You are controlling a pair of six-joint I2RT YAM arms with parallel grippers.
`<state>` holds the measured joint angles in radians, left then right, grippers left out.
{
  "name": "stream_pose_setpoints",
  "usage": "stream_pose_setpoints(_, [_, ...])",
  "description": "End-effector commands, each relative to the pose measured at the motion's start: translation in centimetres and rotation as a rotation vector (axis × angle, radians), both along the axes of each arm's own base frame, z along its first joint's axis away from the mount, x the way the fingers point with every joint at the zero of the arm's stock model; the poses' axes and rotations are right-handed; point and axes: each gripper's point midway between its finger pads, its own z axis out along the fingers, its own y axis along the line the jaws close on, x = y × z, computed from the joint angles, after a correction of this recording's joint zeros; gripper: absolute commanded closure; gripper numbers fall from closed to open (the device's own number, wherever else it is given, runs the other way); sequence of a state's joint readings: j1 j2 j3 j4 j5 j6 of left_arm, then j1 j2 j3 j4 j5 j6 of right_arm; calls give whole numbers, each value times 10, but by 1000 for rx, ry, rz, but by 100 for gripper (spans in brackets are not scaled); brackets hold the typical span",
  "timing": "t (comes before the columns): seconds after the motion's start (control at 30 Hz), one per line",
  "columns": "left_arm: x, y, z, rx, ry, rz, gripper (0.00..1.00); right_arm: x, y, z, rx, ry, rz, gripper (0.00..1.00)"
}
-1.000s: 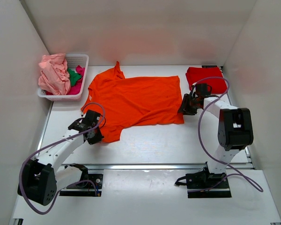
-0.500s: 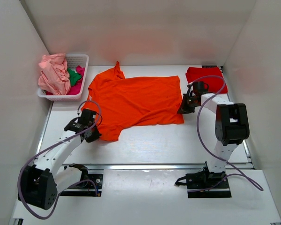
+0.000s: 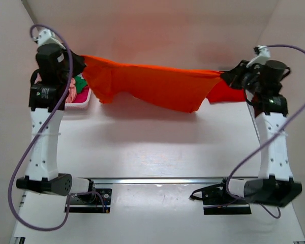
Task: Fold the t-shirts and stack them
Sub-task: Flatten out the tshirt
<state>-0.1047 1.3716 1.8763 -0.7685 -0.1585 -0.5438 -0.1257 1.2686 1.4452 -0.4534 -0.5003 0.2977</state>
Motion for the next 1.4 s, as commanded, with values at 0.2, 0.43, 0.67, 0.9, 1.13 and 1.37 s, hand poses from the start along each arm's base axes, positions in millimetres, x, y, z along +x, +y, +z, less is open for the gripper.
stream_pose_setpoints(0.2, [-107,21,145,-9,-418,70,100,-88,21,125,-50,-325,52,99])
stream_pose_setpoints(0.43, [-129,4,181,-25,-504,5,100,-95,29,152,-29,-360,74,100])
stream_pose_setpoints(0.67, [-8,-30,74,-29,-199,-152,100,-11,25,82,-12,-147,102,100])
stream_pose_setpoints(0.9, [113,-33,-1,25,-21,-146,100,91,19,35,-62,-76,72,100])
stream_pose_setpoints(1.13, [149,-11,52,63,-231,-94,100,158,22,110,-275,-316,-34,100])
stream_pose_setpoints(1.37, [90,-5,146,205,-482,-20,100,139,25,146,-435,-477,-97,100])
